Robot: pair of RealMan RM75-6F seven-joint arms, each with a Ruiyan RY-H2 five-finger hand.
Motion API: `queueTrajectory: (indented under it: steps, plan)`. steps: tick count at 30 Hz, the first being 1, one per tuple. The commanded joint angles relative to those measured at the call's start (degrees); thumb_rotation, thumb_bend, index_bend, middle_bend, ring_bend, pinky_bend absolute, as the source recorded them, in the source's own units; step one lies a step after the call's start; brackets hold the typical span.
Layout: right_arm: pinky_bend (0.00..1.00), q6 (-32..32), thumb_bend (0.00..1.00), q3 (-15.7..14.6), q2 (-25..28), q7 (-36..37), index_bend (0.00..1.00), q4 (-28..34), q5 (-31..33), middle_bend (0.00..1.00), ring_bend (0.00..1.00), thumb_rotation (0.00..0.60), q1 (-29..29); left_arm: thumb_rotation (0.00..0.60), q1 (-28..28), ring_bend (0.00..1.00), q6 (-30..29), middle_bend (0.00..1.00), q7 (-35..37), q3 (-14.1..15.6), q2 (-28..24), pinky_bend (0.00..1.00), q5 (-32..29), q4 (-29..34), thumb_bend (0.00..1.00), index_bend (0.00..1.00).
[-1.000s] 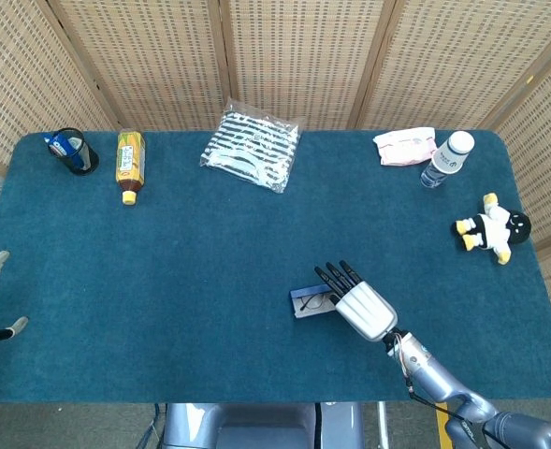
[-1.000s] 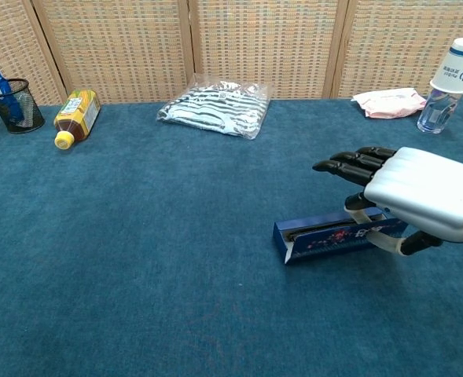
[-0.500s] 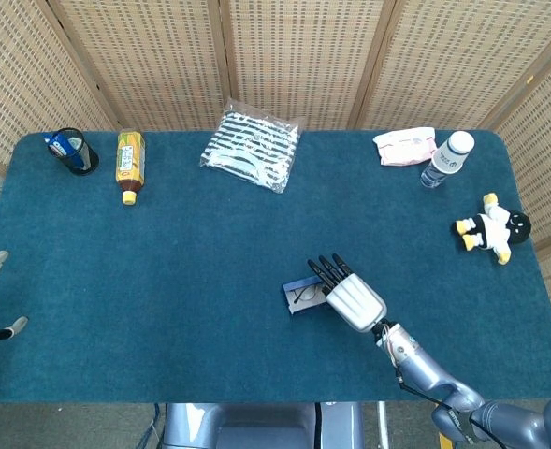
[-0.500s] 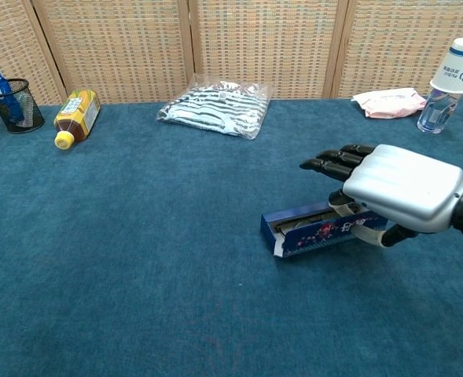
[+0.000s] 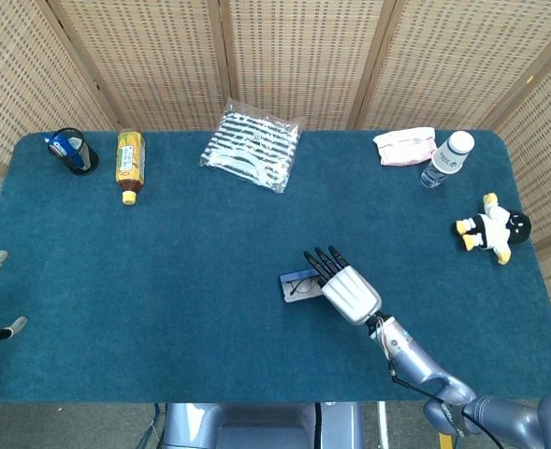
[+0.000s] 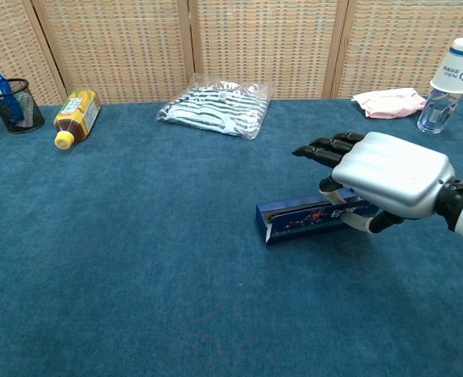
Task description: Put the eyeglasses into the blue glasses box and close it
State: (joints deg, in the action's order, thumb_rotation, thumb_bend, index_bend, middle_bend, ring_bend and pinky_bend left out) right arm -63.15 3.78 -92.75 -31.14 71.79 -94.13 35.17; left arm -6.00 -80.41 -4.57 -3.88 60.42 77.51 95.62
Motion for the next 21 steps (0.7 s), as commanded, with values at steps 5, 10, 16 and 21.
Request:
queueTrajectory:
  steps: [5, 10, 16, 21]
  plan:
    - [0.13, 1.61, 0.52, 1.98, -0.94, -1.47, 0.73, -0.45, 2.19, 0.04, 0.0, 0.6, 1.52, 0.6, 0.02, 0.0, 0.02, 0.0, 0.05, 0.03, -0.05, 0.0, 0.01, 0.01, 0.0, 0.0]
    - [0.13, 3.06, 0.52, 3.07, -1.76, -2.65, 0.73, -1.31, 3.98, 0.04, 0.0, 0.6, 2.47, 0.6, -0.02, 0.0, 0.13, 0.0, 0.07, 0.06, -0.07, 0.0, 0.0, 0.02, 0.0, 0.0]
    - [0.13, 3.98, 0.52, 4.09, -2.59, -4.14, 0.73, -1.62, 5.69, 0.04, 0.0, 0.6, 3.51, 0.6, 0.0, 0.0, 0.14, 0.0, 0.28, -0.02, -0.17, 0.0, -0.14, -0.01, 0.0, 0.0]
    - [0.13, 4.44, 0.52, 4.71, -3.01, -5.51, 0.73, -1.29, 6.96, 0.04, 0.0, 0.6, 4.15, 0.6, 0.04, 0.0, 0.07, 0.0, 0.44, -0.03, -0.25, 0.0, -0.11, 0.03, 0.0, 0.0]
